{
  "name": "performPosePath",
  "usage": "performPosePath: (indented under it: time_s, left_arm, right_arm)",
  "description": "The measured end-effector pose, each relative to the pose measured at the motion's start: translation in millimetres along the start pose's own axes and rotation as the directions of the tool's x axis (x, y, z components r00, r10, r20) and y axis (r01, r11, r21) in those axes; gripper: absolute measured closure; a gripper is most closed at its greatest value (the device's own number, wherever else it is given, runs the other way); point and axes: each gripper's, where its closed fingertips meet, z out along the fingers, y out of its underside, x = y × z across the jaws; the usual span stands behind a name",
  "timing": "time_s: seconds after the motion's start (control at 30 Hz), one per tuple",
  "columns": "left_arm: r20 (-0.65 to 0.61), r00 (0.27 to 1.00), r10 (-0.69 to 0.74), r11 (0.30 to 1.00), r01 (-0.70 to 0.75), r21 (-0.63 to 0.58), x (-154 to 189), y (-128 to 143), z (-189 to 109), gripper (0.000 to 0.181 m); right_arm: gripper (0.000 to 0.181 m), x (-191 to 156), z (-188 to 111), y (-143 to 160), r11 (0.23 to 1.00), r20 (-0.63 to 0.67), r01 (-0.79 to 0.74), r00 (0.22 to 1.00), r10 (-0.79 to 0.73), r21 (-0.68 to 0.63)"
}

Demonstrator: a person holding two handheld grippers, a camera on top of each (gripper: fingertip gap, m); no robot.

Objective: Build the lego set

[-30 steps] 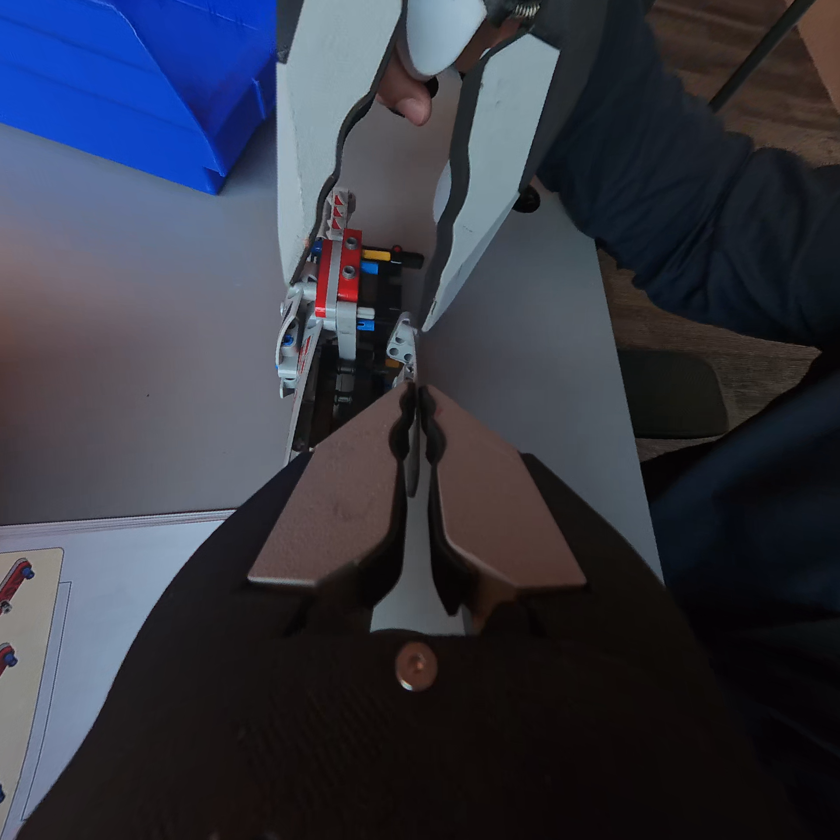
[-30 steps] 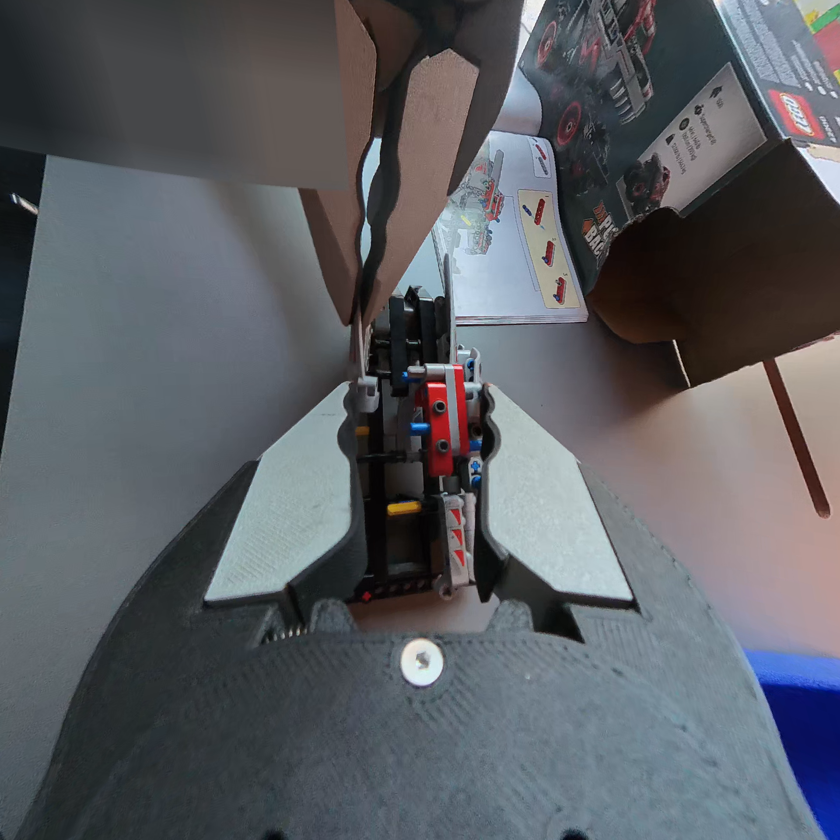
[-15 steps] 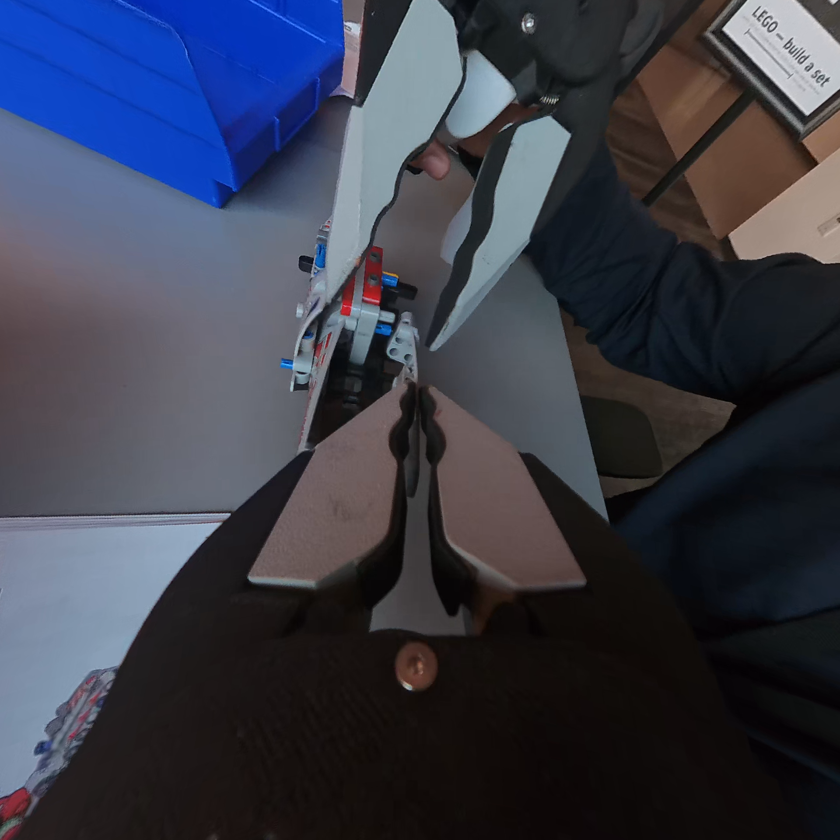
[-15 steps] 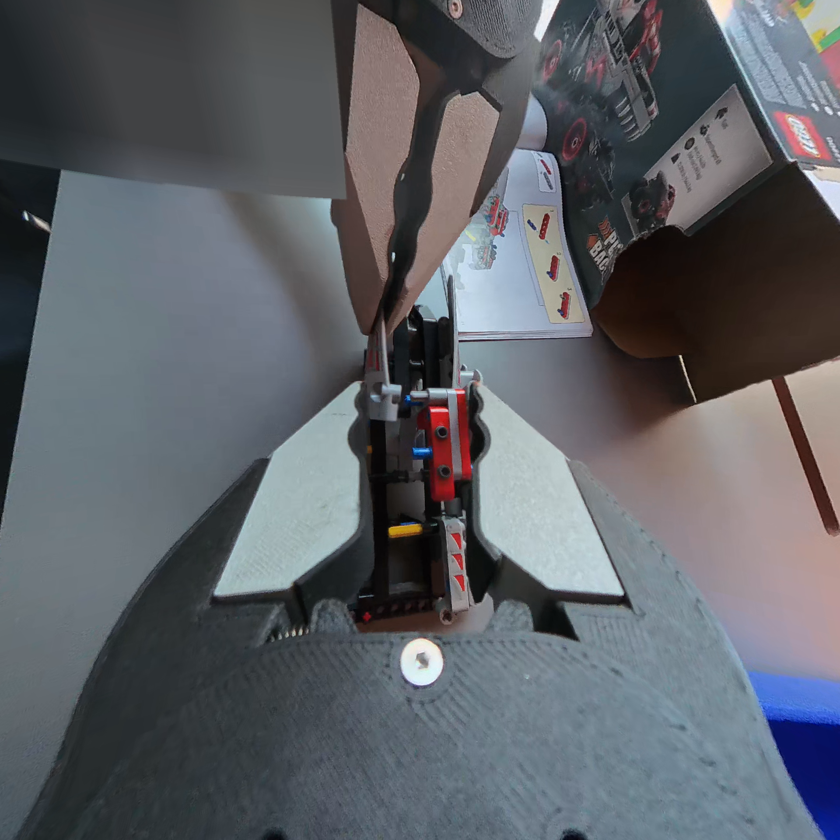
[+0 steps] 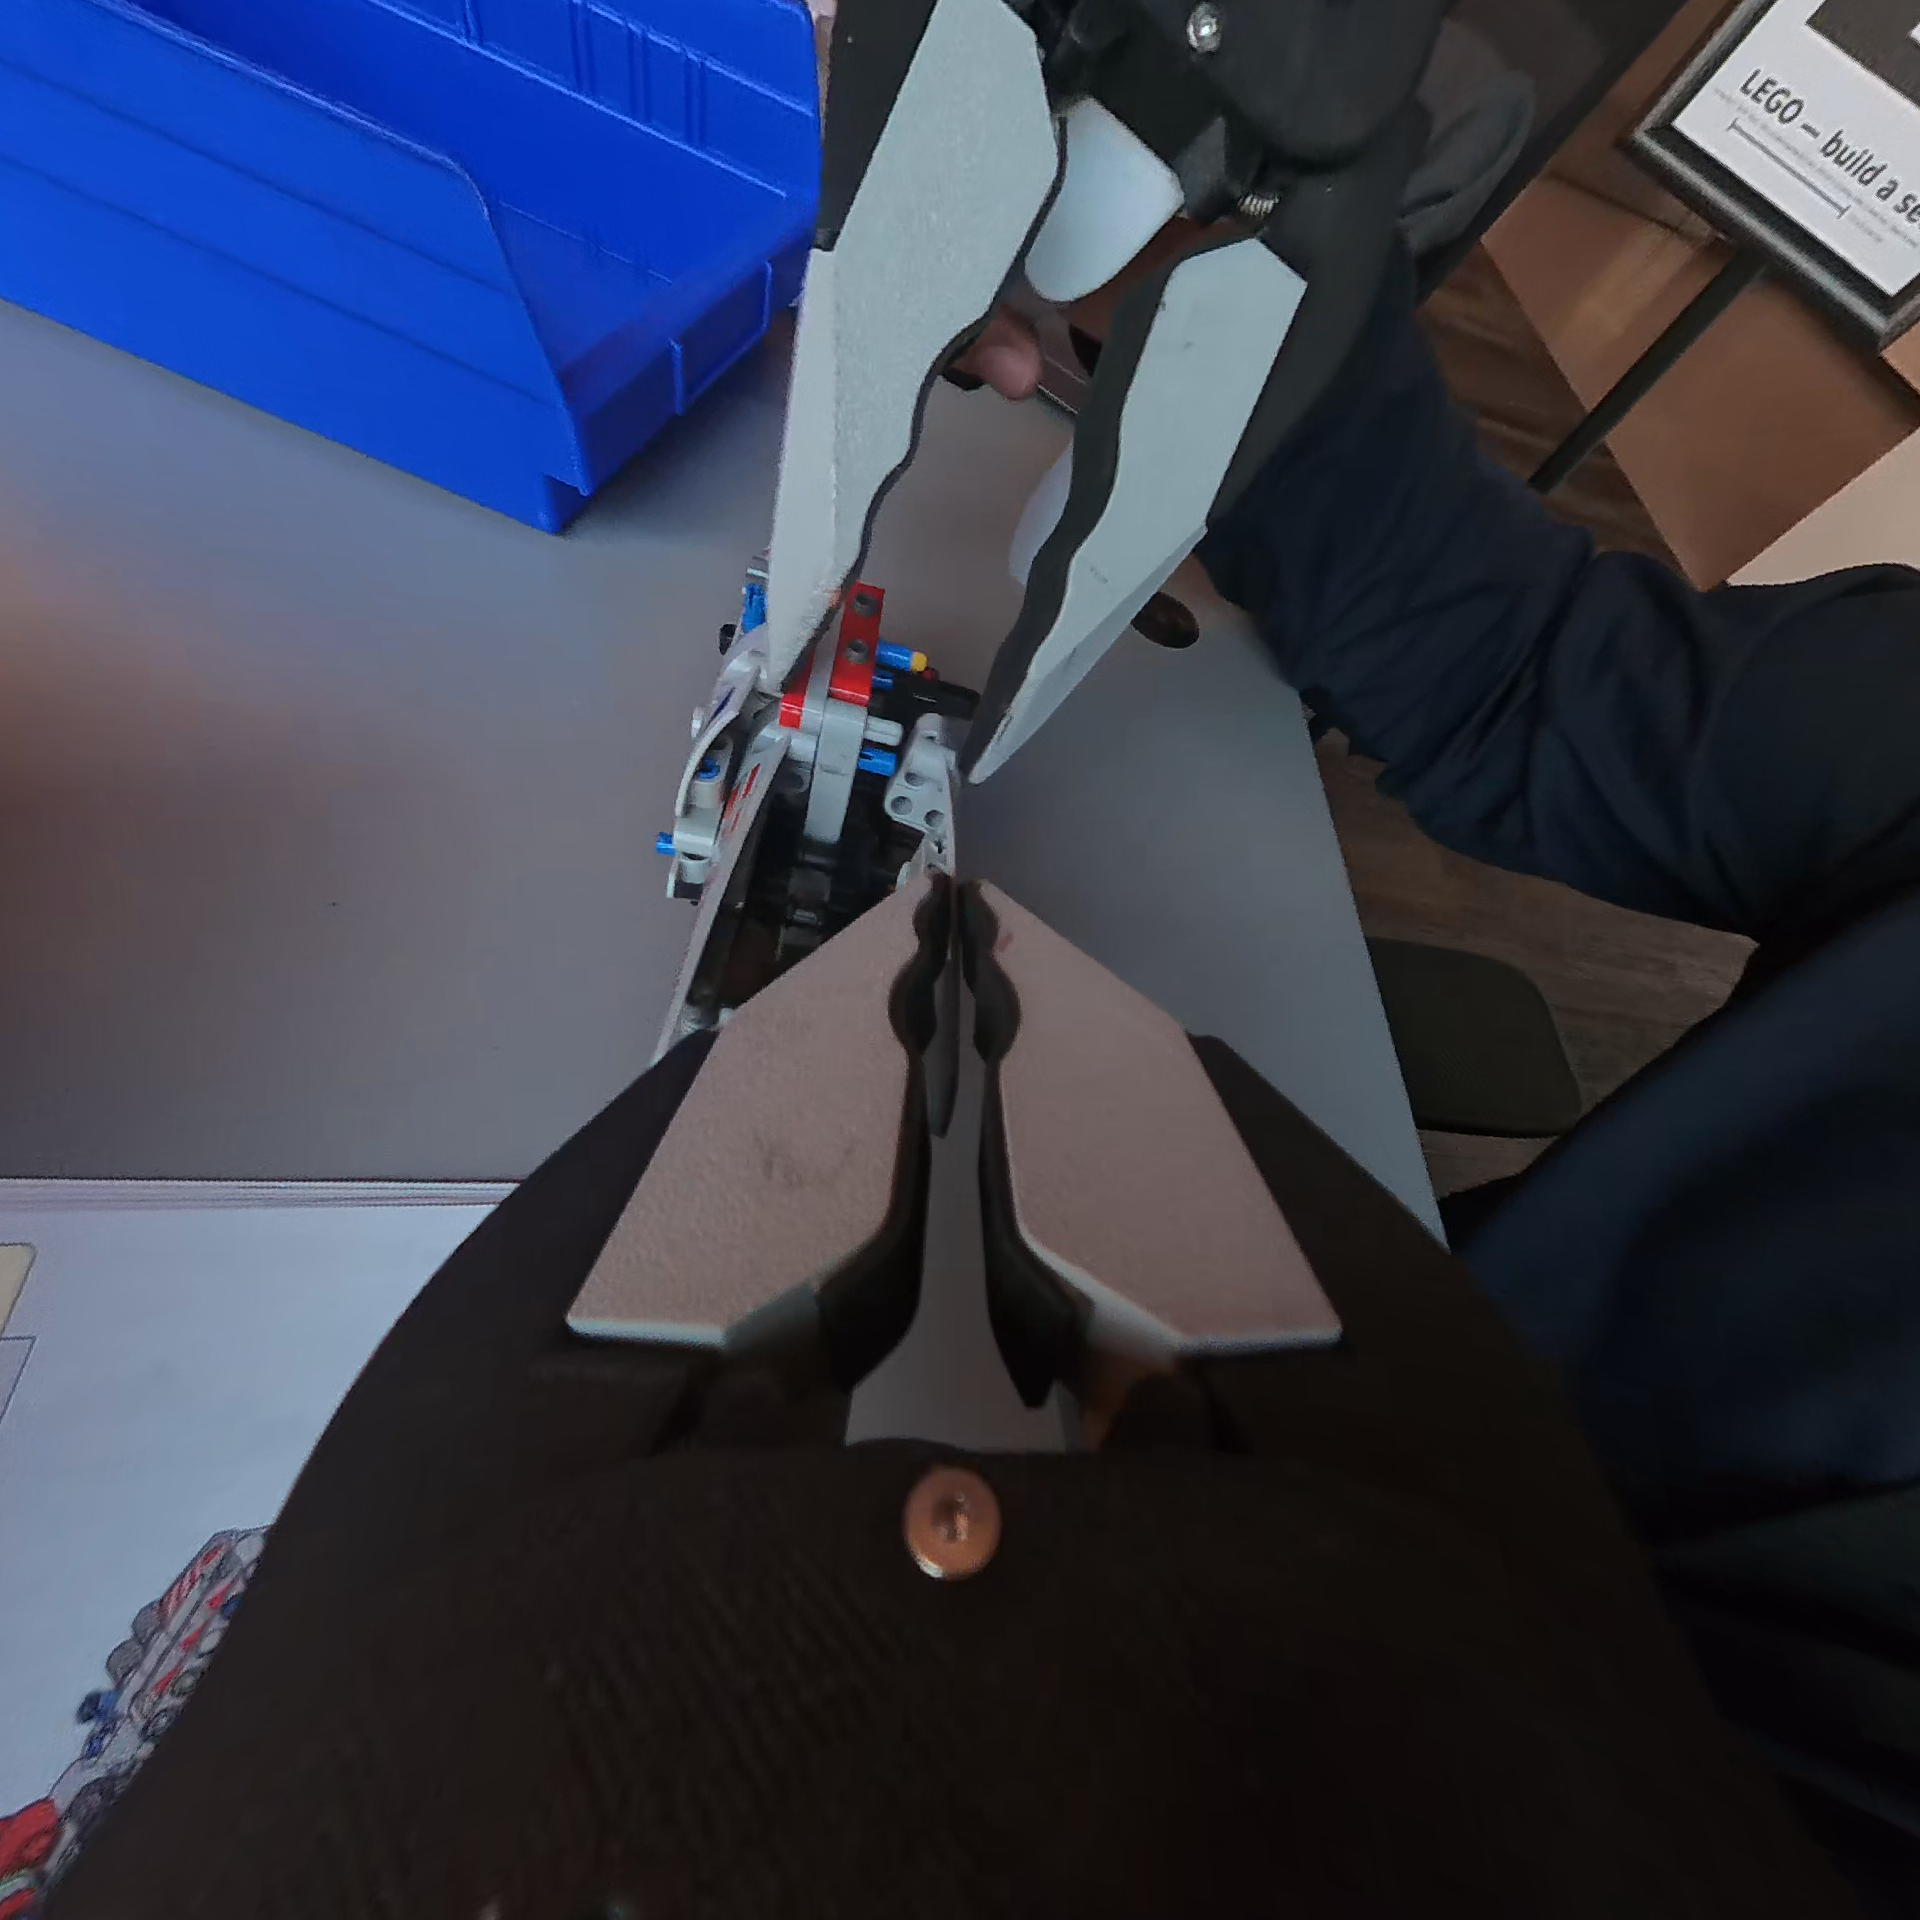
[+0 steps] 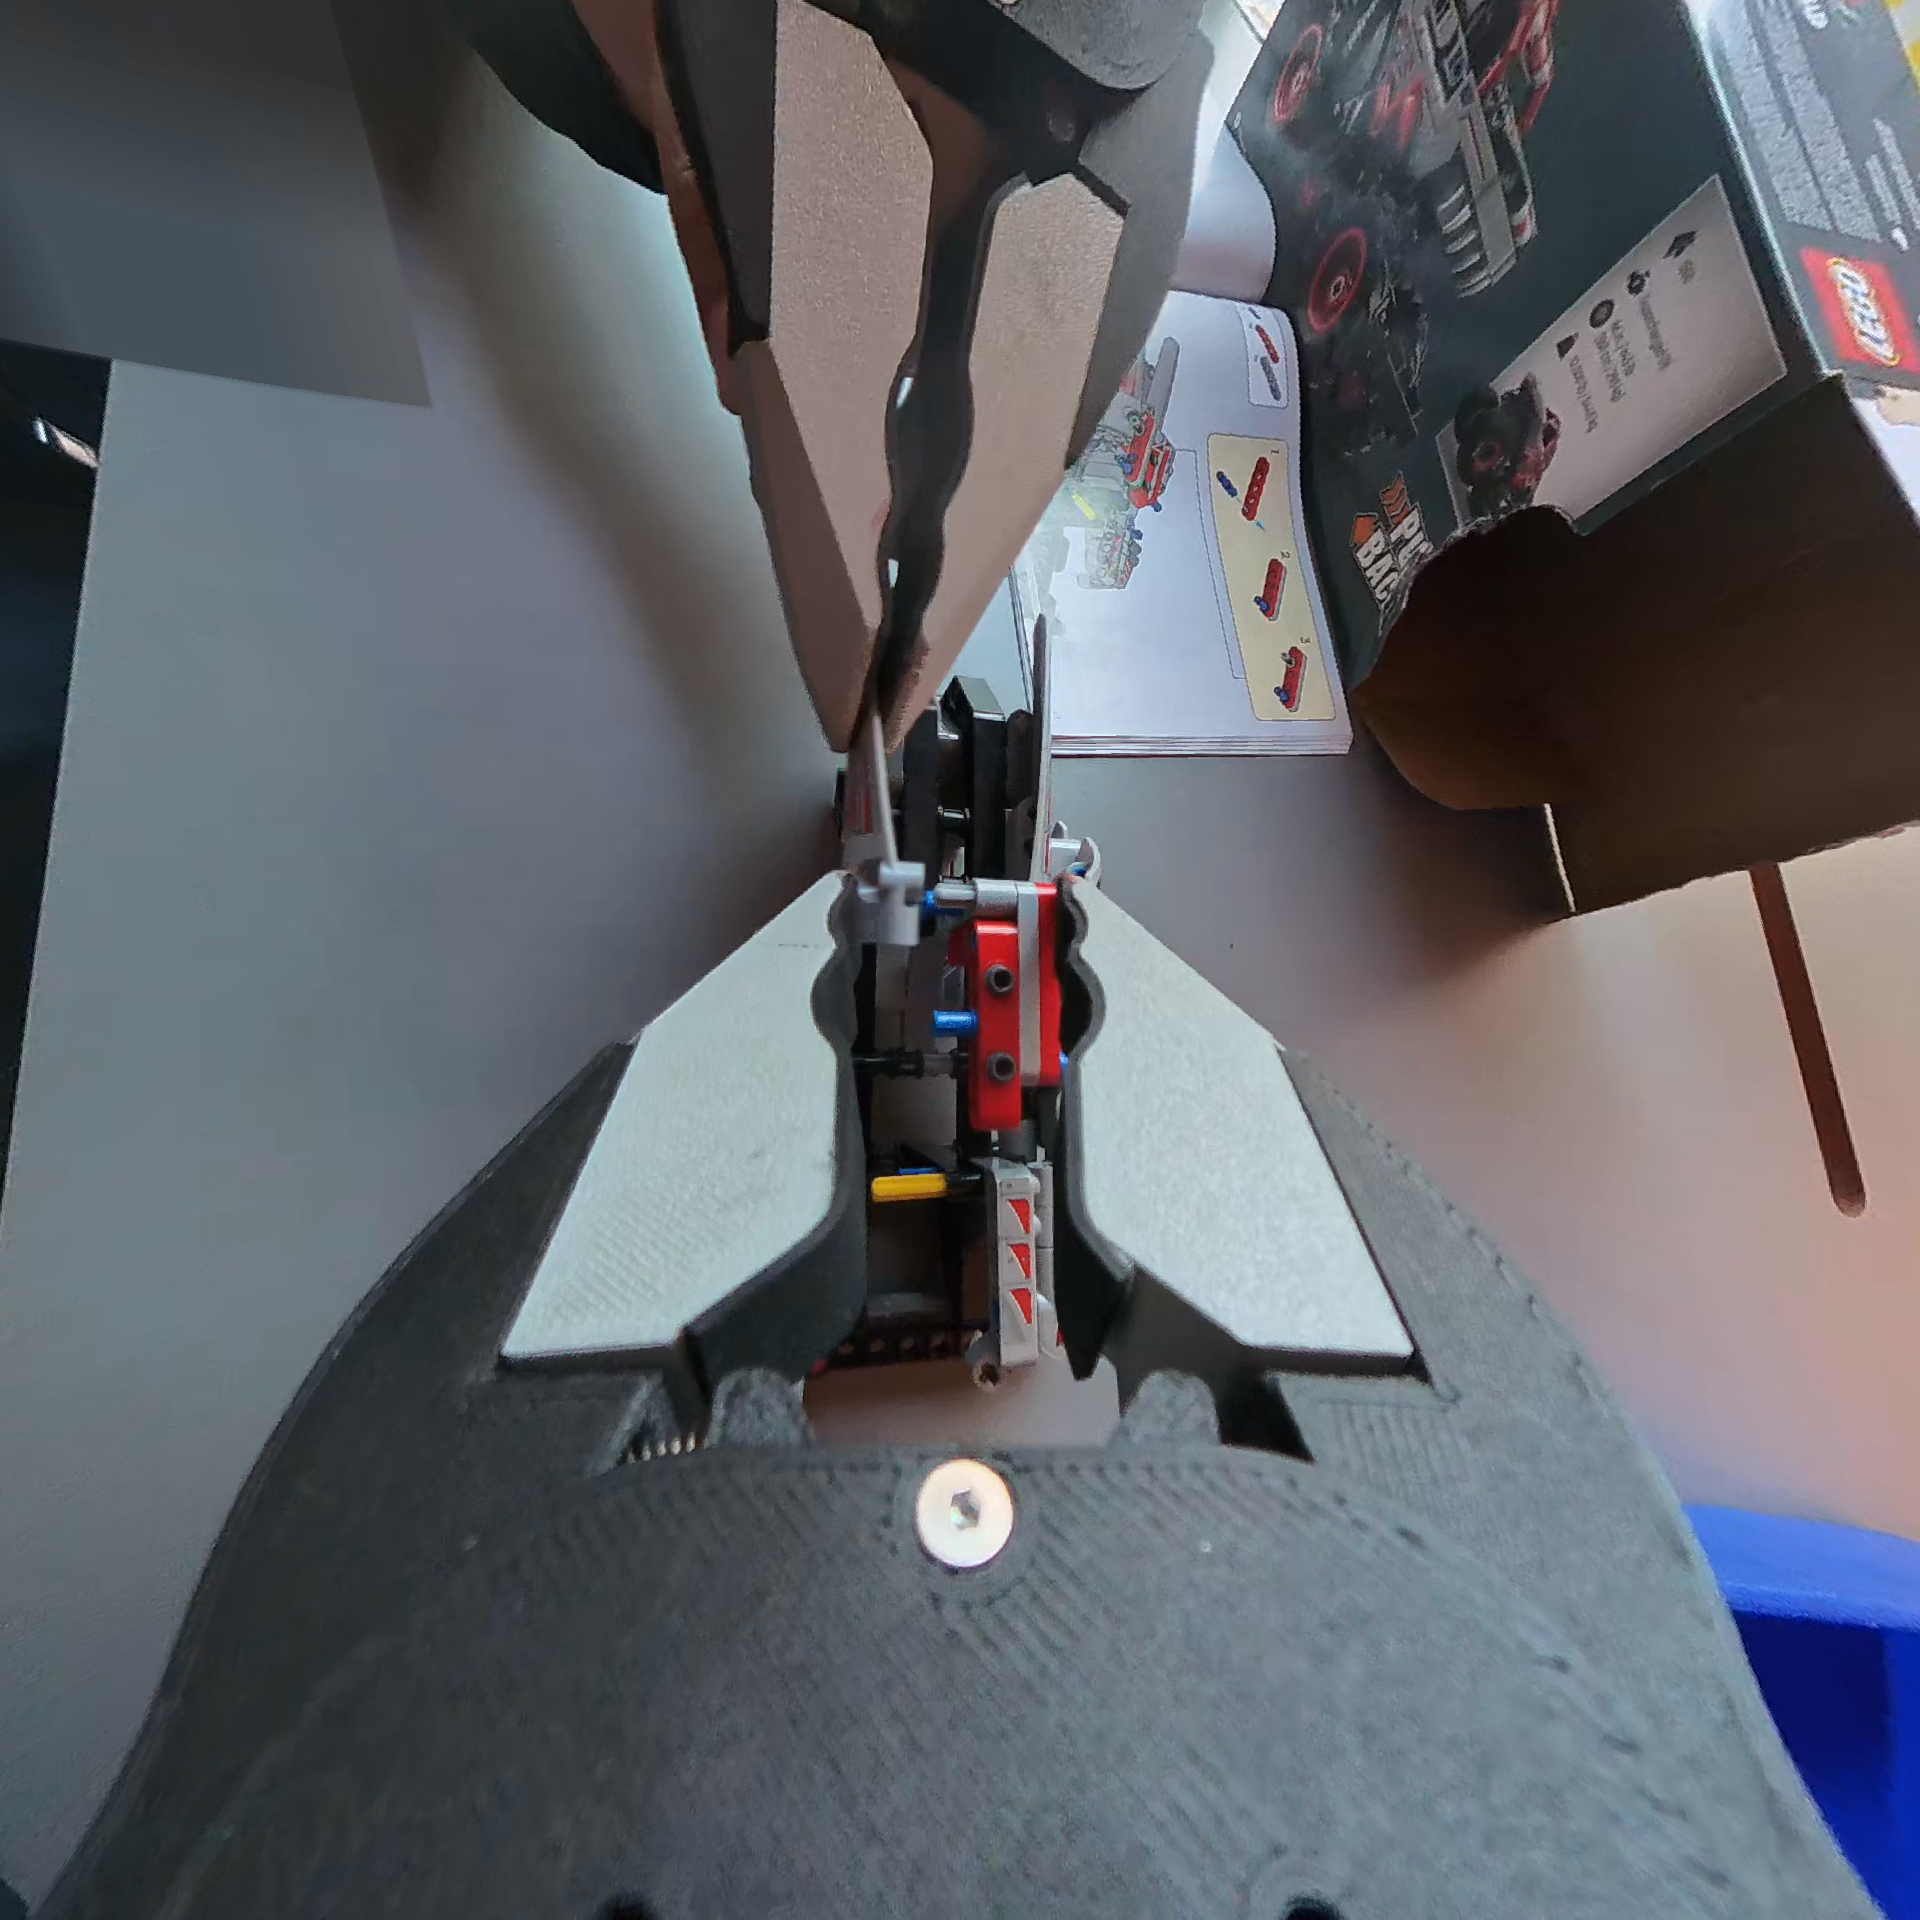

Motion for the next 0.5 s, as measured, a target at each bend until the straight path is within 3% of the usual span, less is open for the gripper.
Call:
performPosePath:
  time_s: [0.5]
  left_arm:
    - [-0.026,0.998,-0.051,0.998,0.052,0.027,-6.9,-0.6,0.2,0.181]
  right_arm:
    - [0.147,4.5,2.6,2.1,0.998,0.049,-0.009,0.999,0.012,-0.068]
